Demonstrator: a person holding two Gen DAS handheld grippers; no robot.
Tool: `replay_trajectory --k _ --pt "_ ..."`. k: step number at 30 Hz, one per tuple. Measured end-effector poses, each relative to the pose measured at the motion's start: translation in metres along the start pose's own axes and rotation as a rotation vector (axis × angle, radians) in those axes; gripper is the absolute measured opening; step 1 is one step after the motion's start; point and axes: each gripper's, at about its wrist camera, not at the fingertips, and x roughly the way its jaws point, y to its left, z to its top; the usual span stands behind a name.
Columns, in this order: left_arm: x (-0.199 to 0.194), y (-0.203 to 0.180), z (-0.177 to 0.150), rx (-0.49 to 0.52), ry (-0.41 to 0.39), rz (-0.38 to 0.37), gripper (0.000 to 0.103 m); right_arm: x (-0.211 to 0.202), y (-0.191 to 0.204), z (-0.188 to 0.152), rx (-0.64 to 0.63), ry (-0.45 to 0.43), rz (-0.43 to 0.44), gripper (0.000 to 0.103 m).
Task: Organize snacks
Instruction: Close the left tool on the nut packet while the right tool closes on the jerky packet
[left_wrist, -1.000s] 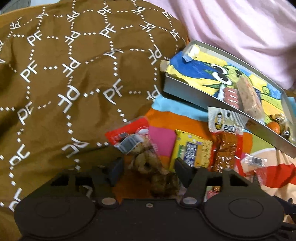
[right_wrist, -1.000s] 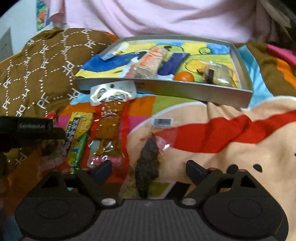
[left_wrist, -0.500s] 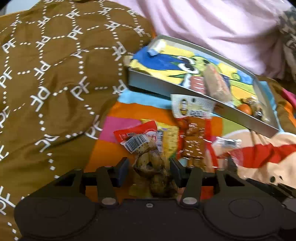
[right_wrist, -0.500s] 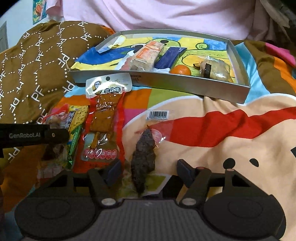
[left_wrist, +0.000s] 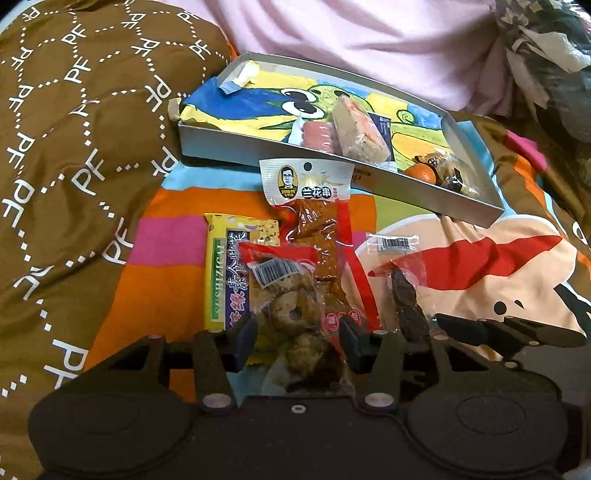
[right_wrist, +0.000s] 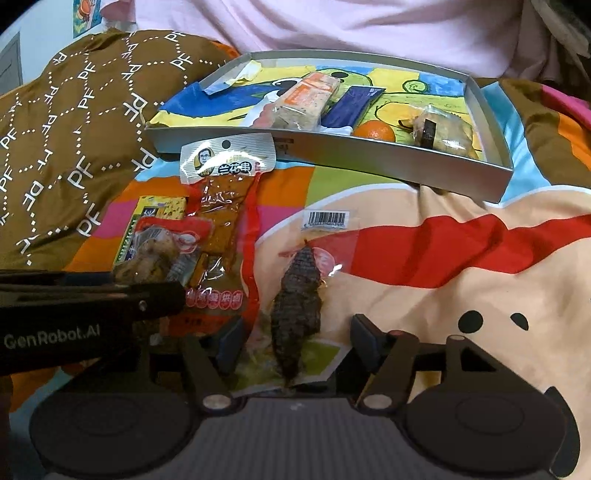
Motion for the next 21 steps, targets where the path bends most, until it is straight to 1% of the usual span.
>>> replay_trajectory --k 3,5,6,7,8,11,15,18,21 --pt "0.002 -0.003 0.001 0.018 0.009 0.001 0.058 0.001 0.001 0.000 -0.009 0.003 0.006 0.068" --pt "0.002 -0.005 0.001 0.028 0.011 0.010 0.057 0.001 0.001 0.000 -0.013 0.001 0.012 0.065" --pt "0.002 -0.006 0.000 0.031 0.012 0.017 0.054 0.001 0.001 -0.001 -0.012 -0.002 0.017 0.063" --pt "0.002 -0.007 0.001 0.032 0.012 0.029 0.053 0.001 0.001 -0.001 -0.013 -0.003 0.021 0.058" --pt "0.003 -0.008 0.002 0.035 0.018 0.047 0.047 0.000 0.002 -0.001 -0.014 -0.005 0.021 0.055" --pt "0.004 -0.014 0.007 0.043 0.049 0.083 0.043 0.000 0.002 0.000 -0.013 -0.006 0.025 0.053" --pt "0.004 -0.018 0.011 0.014 0.085 0.103 0.040 -0.002 -0.001 0.001 -0.006 -0.006 0.041 0.050" --pt "0.000 -0.023 0.011 0.019 0.073 0.116 0.038 -0.006 -0.002 0.001 -0.015 -0.013 0.033 0.049" --pt "-0.007 -0.033 0.012 0.046 0.043 0.135 0.036 -0.013 0.001 0.001 -0.071 -0.046 -0.003 0.049"
